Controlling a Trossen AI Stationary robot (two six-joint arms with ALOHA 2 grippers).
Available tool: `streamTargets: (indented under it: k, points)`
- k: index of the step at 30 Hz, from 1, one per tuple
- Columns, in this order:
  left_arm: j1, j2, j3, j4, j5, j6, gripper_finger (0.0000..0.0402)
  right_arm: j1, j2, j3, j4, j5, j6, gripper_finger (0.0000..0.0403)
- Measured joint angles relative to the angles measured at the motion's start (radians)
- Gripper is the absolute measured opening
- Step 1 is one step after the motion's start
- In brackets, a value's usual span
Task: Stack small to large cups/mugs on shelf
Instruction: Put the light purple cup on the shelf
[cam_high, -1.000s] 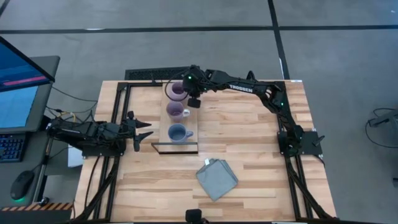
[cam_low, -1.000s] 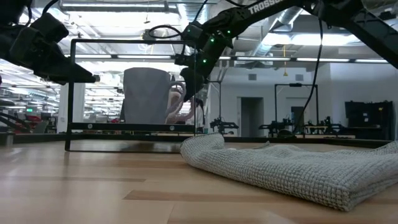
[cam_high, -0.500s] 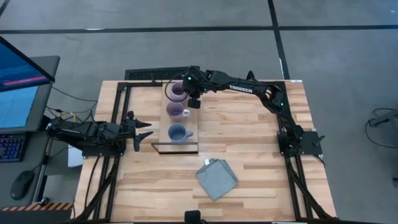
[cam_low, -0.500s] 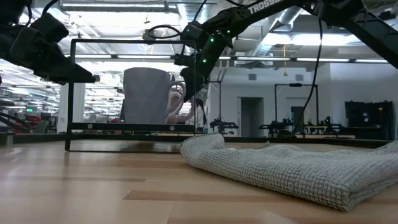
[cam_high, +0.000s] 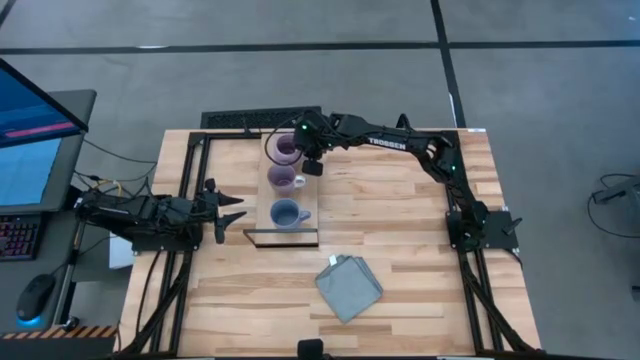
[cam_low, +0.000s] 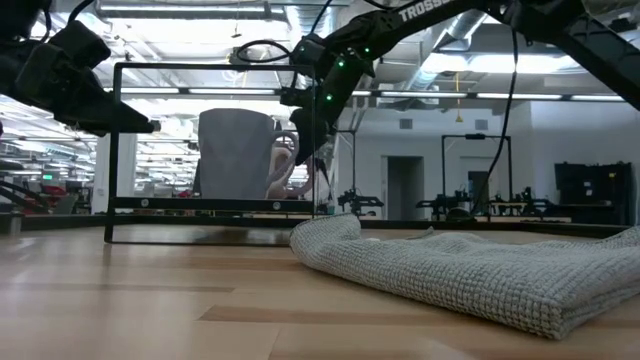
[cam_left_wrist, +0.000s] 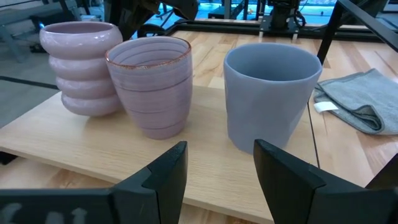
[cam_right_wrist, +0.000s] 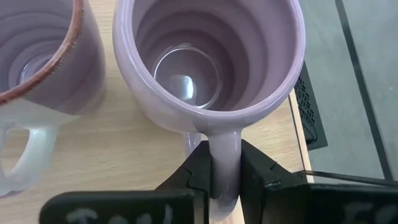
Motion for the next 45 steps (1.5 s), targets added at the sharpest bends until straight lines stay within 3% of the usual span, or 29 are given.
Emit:
streamTargets:
  k: [45]
  points:
    - [0.0, 0.0, 0.0, 0.0, 0.022, 0.002, 0.0177, 0.013, 0.0, 0.0, -0.015, -0.007, -0.003, 0.0061]
